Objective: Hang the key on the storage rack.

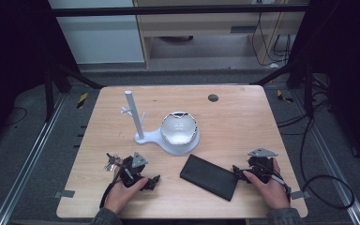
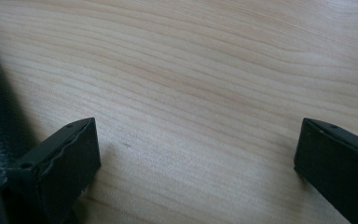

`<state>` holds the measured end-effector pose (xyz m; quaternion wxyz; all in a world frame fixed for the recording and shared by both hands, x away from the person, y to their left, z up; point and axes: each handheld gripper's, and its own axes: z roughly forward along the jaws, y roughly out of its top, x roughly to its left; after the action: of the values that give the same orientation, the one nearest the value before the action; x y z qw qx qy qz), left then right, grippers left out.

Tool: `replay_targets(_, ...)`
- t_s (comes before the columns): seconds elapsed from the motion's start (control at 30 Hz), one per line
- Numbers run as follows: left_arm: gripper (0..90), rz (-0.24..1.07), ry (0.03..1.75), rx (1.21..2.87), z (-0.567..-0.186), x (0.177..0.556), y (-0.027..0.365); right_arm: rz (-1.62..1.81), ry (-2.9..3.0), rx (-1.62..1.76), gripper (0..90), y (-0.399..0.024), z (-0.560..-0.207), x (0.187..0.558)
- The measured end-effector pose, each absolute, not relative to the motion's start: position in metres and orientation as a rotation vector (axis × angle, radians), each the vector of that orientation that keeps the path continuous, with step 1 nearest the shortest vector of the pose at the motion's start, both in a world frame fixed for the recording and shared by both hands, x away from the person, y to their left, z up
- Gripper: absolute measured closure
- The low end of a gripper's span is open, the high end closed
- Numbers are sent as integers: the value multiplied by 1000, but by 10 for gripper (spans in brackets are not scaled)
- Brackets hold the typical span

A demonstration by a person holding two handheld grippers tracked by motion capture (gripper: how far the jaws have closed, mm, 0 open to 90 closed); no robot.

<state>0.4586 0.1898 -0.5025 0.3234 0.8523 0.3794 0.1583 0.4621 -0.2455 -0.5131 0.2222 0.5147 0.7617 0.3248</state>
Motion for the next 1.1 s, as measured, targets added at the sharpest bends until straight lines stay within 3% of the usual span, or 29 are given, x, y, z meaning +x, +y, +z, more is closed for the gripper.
replay_targets(0.03,63,421,996,2249,-500,460,191,898,2109,1418,4,-245,-513,464)
replay_targets(0.27,48,426,983,2386,-466,462,202,904,2119,1409,4,-245,-513,467)
replay_targets(0.57,49,521,1084,2440,-443,466,253,906,2124,1404,4,-245,-513,465)
replay_targets(0.9,272,457,1233,2469,-457,476,291,905,2123,1404,4,-244,-513,465)
replay_targets(1.1,339,412,1265,2489,-464,493,289,907,2127,1401,4,-244,-513,465)
